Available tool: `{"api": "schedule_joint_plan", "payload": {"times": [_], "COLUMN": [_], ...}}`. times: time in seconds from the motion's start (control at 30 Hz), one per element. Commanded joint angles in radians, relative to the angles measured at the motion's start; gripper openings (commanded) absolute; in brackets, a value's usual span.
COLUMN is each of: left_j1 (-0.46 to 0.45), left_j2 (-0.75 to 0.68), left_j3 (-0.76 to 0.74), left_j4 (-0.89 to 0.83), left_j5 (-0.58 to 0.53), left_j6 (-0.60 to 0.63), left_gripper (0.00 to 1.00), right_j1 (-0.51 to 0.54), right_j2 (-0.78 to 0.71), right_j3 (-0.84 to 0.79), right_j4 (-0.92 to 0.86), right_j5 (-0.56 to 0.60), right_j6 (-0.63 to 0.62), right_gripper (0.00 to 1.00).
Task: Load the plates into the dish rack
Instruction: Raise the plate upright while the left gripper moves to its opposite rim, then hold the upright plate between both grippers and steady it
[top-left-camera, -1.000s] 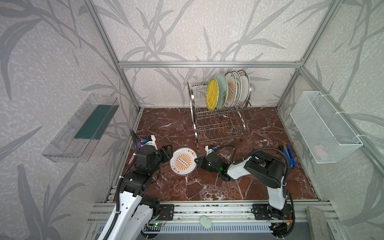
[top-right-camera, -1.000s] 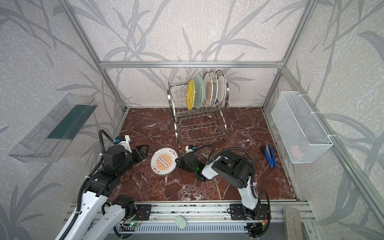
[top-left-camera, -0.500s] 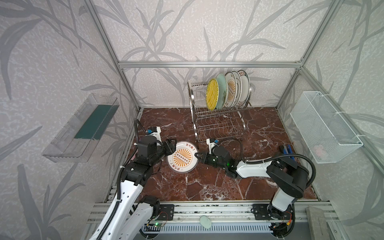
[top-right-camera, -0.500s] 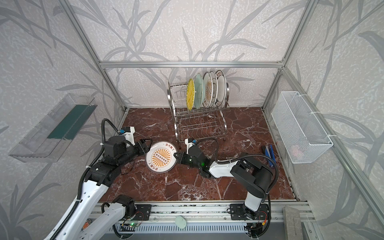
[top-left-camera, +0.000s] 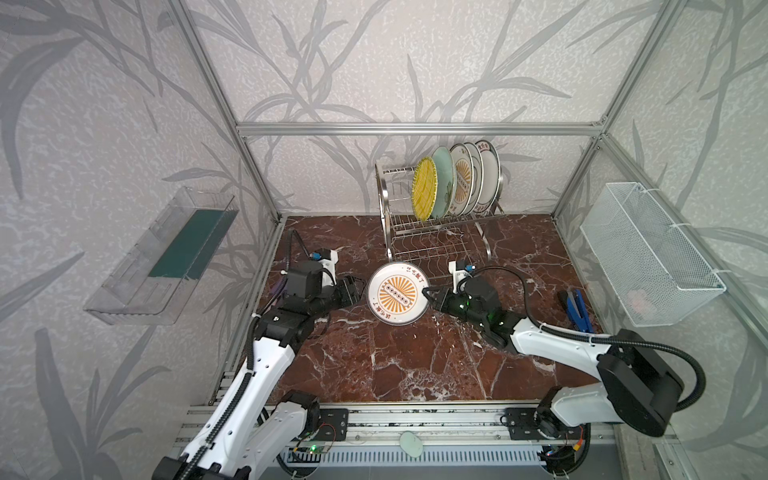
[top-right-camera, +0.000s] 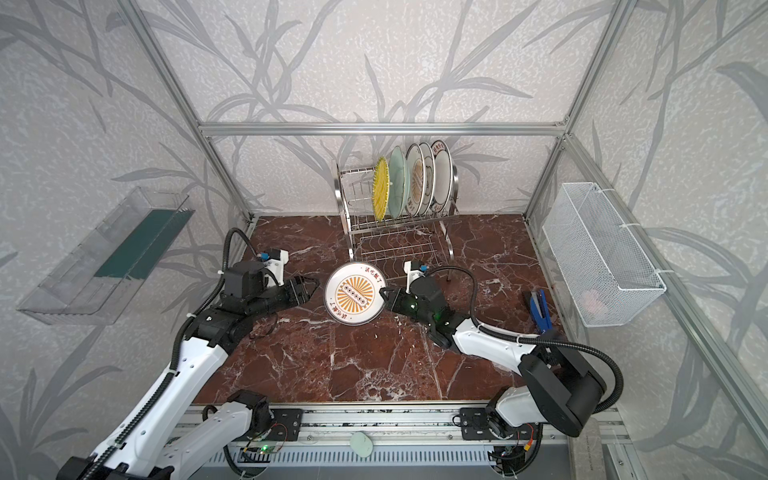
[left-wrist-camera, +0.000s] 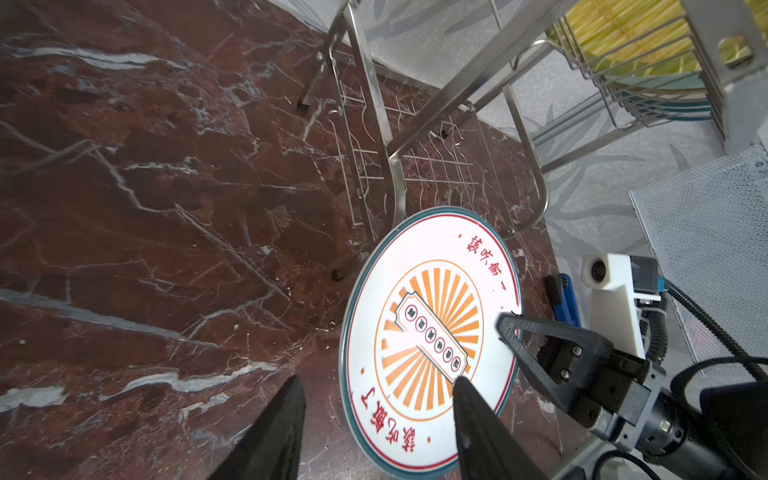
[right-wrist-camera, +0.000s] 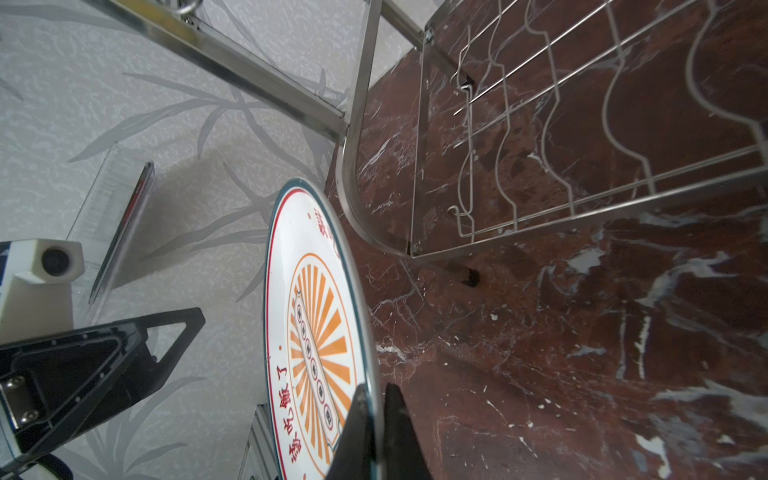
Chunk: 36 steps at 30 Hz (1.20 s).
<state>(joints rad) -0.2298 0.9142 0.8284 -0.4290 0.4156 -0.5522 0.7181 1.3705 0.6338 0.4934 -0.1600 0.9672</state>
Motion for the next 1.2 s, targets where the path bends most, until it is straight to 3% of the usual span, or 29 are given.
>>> {"api": "schedule_joint_plan", "payload": {"times": [0.0, 0.37, 0.73, 0.83, 1.0, 1.17], "left_j1": [0.001, -0.013, -0.04, -0.046, -0.054, -0.057], "left_j2": [0.028, 0.073, 0.107, 0.107, 0.114, 0.114], "left_j3": [-0.031, -0.114, -0.159, -0.175, -0.176, -0.175], "left_j4": [0.078, 0.249, 0.36, 0.398, 0.404, 0.404], "left_j5": [0.148, 0.269, 0.285, 0.289, 0.288, 0.276], "left_j6": [-0.013, -0.101, -0.159, -0.176, -0.173, -0.17], "left_gripper": [0.56, 0.54, 0.51, 0.43, 0.2, 0.12], "right_j1": [-0.034, -0.072, -0.072, -0.072, -0.072, -0.072], "right_j2": [-0.062, -0.114, -0.062, -0.057, -0.063, -0.064], "right_j3": [-0.027, -0.049, -0.052, -0.056, -0.063, -0.064], "right_j4": [0.03, 0.077, 0.2, 0.203, 0.2, 0.2], "right_j5": [-0.04, -0.102, -0.148, -0.142, -0.128, -0.125], "right_j6": [-0.005, 0.003, 0.056, 0.059, 0.059, 0.057], "right_gripper": [0.0, 0.0, 0.0, 0.0, 0.0, 0.0]}}
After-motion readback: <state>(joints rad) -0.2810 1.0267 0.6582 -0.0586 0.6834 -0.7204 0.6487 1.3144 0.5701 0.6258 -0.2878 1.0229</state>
